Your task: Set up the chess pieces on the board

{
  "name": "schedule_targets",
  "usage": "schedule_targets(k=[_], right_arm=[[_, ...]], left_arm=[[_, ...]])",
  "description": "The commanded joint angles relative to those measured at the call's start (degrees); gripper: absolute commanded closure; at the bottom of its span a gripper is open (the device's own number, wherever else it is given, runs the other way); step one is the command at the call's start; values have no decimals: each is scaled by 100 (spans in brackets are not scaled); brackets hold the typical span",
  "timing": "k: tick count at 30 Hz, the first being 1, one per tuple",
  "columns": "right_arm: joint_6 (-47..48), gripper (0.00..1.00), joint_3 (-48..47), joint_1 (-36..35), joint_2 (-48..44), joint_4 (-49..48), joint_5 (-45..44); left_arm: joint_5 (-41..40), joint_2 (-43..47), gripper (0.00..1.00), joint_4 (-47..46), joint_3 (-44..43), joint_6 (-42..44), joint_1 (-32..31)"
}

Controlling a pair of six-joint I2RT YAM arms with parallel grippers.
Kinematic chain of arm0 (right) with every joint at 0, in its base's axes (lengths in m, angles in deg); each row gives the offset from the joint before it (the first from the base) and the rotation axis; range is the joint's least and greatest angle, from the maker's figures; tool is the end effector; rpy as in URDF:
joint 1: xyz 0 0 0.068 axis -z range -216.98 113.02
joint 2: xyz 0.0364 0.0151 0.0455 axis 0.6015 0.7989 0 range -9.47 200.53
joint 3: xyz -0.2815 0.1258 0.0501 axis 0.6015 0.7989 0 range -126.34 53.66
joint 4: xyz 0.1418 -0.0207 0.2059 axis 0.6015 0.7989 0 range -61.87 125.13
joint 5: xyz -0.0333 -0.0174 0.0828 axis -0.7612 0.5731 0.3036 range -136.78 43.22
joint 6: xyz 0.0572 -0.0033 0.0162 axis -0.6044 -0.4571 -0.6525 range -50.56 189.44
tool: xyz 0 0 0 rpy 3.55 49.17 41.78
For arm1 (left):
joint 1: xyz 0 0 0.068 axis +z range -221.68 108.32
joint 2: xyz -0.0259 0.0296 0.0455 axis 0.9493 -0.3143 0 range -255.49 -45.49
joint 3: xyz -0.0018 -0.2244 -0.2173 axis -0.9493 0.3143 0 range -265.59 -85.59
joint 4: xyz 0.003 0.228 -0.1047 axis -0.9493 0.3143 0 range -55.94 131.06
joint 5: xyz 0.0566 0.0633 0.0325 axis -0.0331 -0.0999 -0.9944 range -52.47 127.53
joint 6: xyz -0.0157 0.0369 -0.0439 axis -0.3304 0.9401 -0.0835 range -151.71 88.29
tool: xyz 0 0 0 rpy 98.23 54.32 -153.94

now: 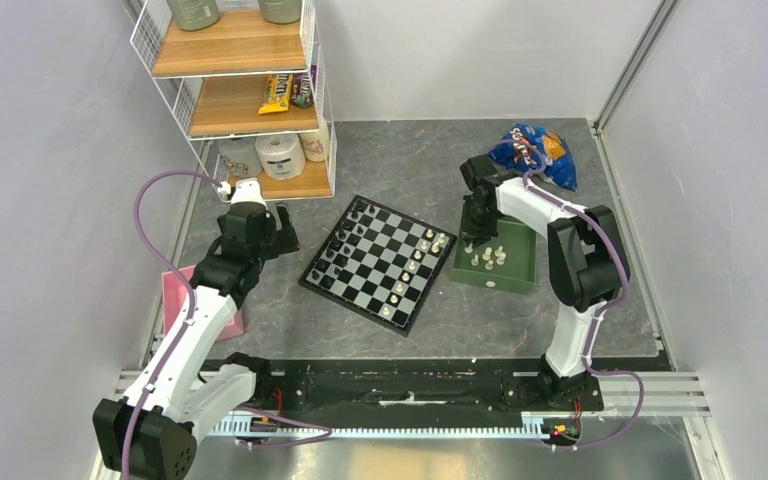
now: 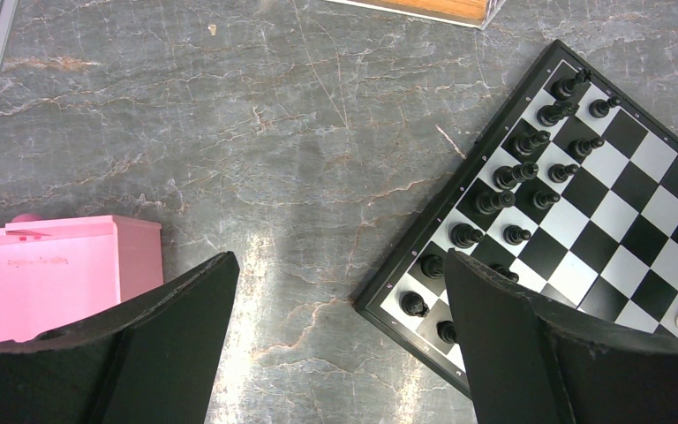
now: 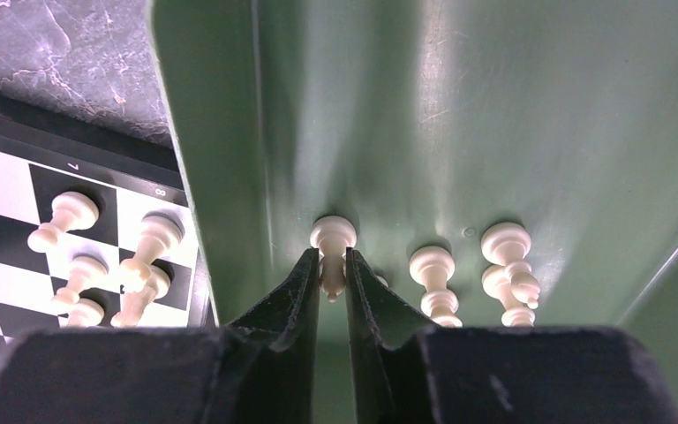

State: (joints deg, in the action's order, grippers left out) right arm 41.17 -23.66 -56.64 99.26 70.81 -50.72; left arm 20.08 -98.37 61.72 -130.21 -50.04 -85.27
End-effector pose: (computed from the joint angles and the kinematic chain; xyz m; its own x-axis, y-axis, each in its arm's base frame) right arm 0.3596 0.1252 0.2185 -0.9481 0.1630 -0.2729 0.1489 0.9863 0.0716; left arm 0.1679 -0.0271 0.3144 -0.5376 -0.1787 -0.8241 -0.1906 0.9777 -0.0877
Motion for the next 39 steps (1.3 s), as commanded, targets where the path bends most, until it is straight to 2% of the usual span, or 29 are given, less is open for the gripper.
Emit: schedule_targets(k=[1,5,14,23,32,39], right_arm=[[58,81,-218,-29,-5,-102,-98],[90,91,-218,-34,-125,-83,-146],[160,92,-257,-72,-781,235,-376],[90,92,-578,-341,-1239,461,-184],[-101,92,-790,-1187,-852,446,29],[-207,92,-774,-1465,-496,478,4]], left_arm=[[48,30,6,-75,-99,75,22],[49,29,6,-75,-104,75,22],[58,8,6,-81,-105,75,22],[57,42,6,-76,-91,75,22],[64,41,6,-77,-91,75,22],[33,64,6,-77,-82,75,22]])
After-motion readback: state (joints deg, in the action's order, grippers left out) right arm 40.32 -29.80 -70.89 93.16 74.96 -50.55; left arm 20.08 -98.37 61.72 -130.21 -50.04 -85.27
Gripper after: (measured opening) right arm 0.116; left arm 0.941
